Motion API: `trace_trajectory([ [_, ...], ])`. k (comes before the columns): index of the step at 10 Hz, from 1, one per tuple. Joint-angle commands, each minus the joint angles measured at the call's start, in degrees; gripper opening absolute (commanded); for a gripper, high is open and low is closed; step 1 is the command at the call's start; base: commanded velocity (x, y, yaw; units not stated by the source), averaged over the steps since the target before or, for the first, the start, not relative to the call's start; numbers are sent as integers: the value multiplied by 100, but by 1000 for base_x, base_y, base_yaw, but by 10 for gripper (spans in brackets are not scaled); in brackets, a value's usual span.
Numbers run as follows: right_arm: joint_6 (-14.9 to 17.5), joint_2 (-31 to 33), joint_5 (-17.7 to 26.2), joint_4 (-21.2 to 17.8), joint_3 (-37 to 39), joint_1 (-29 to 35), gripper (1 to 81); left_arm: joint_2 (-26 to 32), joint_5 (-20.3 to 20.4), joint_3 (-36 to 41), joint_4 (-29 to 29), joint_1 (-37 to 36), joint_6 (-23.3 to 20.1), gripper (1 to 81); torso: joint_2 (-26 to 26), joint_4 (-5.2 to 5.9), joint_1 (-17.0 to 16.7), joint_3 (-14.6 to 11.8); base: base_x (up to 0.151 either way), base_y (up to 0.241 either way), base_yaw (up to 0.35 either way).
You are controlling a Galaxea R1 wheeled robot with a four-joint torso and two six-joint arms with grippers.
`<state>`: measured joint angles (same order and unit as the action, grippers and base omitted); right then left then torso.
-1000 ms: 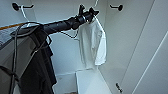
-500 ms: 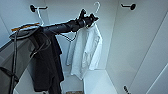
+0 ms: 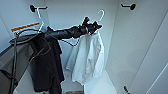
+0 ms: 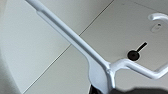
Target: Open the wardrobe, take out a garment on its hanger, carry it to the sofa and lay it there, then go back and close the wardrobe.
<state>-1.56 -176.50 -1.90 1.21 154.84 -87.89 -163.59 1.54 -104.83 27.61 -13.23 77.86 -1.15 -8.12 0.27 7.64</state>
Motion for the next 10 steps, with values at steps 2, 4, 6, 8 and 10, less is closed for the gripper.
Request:
trace_trajectory([
  [2, 15, -20, 322, -24, -52, 224, 811, -321, -83, 105, 359, -1046, -157, 10, 0, 0, 2, 0, 0, 0, 0],
  [4, 24, -11, 243, -24, -61, 214, 811, -893, -92, -309, 341, -993, -140, 10, 0, 0, 2, 0, 0, 0, 0],
  [6, 24, -11, 234, -24, -61, 206, 811, -1194, -92, -442, 297, -888, -140, 10, 0, 0, 2, 0, 0, 0, 0],
  [8, 24, -11, 120, -24, -61, 188, 811, -1299, -74, -407, 289, -817, -131, 10, 0, 0, 2, -185, 0, 0, 0],
  [10, 24, -11, 120, -24, -61, 188, 811, -1432, -74, -434, 289, -712, -131, 10, 2, 0, 2, -118, 0, 0, 0],
])
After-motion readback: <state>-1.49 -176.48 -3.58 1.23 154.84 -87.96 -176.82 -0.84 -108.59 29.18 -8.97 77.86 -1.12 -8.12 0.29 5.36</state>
